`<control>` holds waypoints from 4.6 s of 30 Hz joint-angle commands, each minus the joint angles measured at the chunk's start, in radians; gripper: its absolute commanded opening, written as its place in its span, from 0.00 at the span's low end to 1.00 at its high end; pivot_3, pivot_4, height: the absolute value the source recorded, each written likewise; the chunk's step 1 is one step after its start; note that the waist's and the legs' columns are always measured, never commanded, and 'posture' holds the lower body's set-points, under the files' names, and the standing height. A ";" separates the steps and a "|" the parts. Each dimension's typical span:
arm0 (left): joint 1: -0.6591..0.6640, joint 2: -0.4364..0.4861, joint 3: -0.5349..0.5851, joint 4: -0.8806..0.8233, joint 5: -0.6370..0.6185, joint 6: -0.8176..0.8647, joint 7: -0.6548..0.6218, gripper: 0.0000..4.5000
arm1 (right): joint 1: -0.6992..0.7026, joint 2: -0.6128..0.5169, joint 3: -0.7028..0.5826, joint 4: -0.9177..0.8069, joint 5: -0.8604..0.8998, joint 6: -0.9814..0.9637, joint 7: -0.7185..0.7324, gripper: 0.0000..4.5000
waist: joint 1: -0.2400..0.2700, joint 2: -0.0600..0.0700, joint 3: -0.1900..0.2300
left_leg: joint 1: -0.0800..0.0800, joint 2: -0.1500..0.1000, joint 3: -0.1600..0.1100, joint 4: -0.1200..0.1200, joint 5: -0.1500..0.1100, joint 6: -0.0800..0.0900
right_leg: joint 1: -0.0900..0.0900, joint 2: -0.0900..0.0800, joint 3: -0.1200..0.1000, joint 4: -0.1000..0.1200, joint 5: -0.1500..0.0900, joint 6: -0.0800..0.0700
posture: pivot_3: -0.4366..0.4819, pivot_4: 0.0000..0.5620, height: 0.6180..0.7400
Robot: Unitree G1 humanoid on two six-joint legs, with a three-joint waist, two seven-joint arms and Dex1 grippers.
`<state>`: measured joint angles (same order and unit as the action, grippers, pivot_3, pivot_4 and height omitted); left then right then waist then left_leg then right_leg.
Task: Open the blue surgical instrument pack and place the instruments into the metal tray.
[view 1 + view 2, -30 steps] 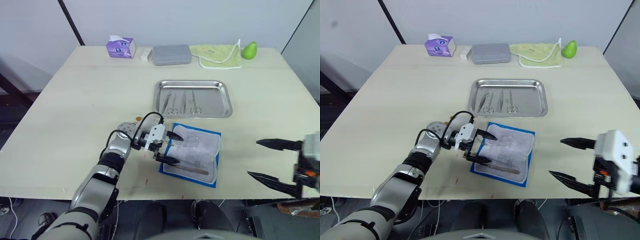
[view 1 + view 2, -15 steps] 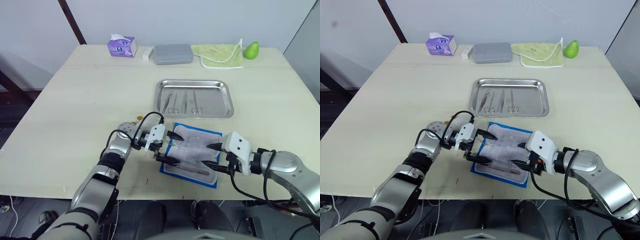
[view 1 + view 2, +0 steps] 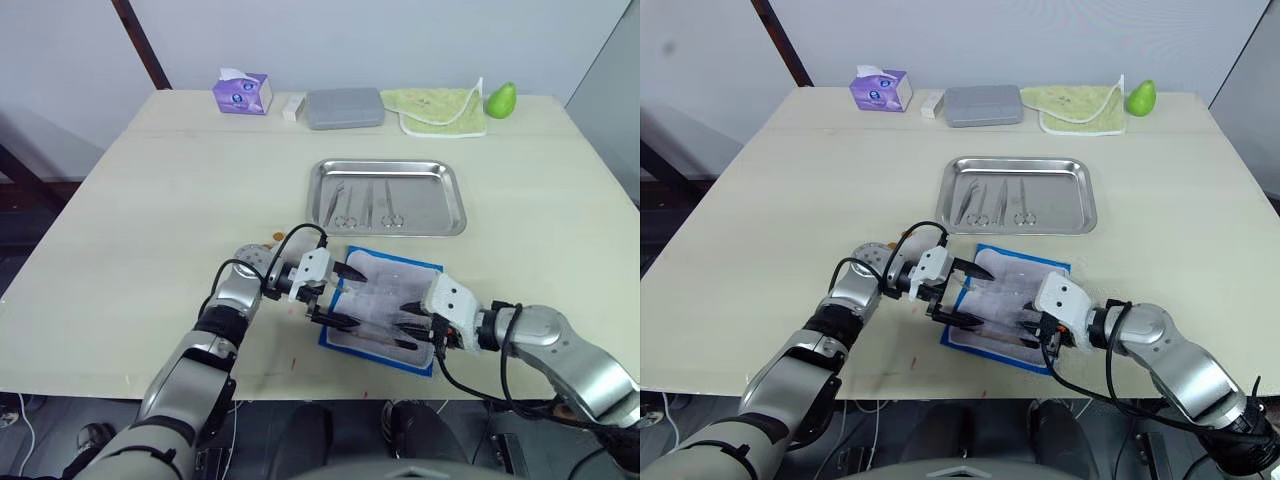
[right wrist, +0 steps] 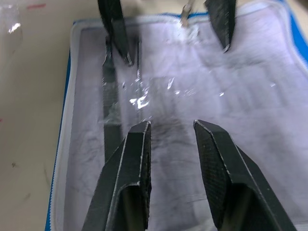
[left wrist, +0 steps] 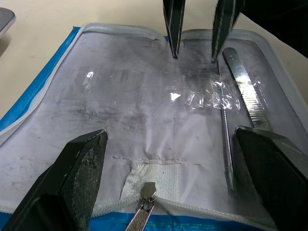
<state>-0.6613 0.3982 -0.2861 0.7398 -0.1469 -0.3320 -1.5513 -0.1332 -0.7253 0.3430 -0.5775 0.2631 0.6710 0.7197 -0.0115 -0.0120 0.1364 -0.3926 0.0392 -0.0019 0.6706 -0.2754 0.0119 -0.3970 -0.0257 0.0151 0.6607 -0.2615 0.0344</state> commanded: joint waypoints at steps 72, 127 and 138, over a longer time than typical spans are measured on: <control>0.032 0.027 -0.029 -0.024 0.062 0.070 -0.007 1.00 | 0.087 0.067 0.131 0.029 -0.128 0.185 -0.063 0.01 | -0.003 -0.009 -0.010 | 0.004 0.001 0.000 0.000 0.000 0.000 | 0.002 0.002 0.001 0.001 -0.001 -0.001 | 0.48 0.27 0.97; 0.026 0.001 -0.039 0.007 0.080 0.050 0.014 1.00 | -0.229 -0.378 -0.150 -0.293 0.219 0.577 0.114 0.01 | 0.002 -0.002 -0.006 | -0.001 0.000 -0.003 0.000 0.000 0.000 | 0.000 -0.001 -0.001 0.000 -0.001 -0.001 | 0.48 0.27 0.97; 0.026 -0.009 -0.037 0.013 0.079 0.045 0.024 1.00 | -0.192 -0.362 -0.482 -0.221 0.403 0.597 0.171 0.01 | 0.004 -0.001 -0.006 | 0.000 0.000 -0.002 0.000 0.000 0.000 | 0.000 -0.001 -0.001 0.000 0.000 -0.001 | 0.48 0.27 0.97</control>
<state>-0.6624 0.3914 -0.2878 0.7192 -0.1198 -0.2934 -1.5369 -0.3036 -1.1015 -0.0879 -0.7995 0.6360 1.2625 0.9030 -0.0073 -0.0135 0.1303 -0.3929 0.0391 -0.0042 0.6710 -0.2754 0.0119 -0.3967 -0.0270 0.0142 0.6611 -0.2619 0.0336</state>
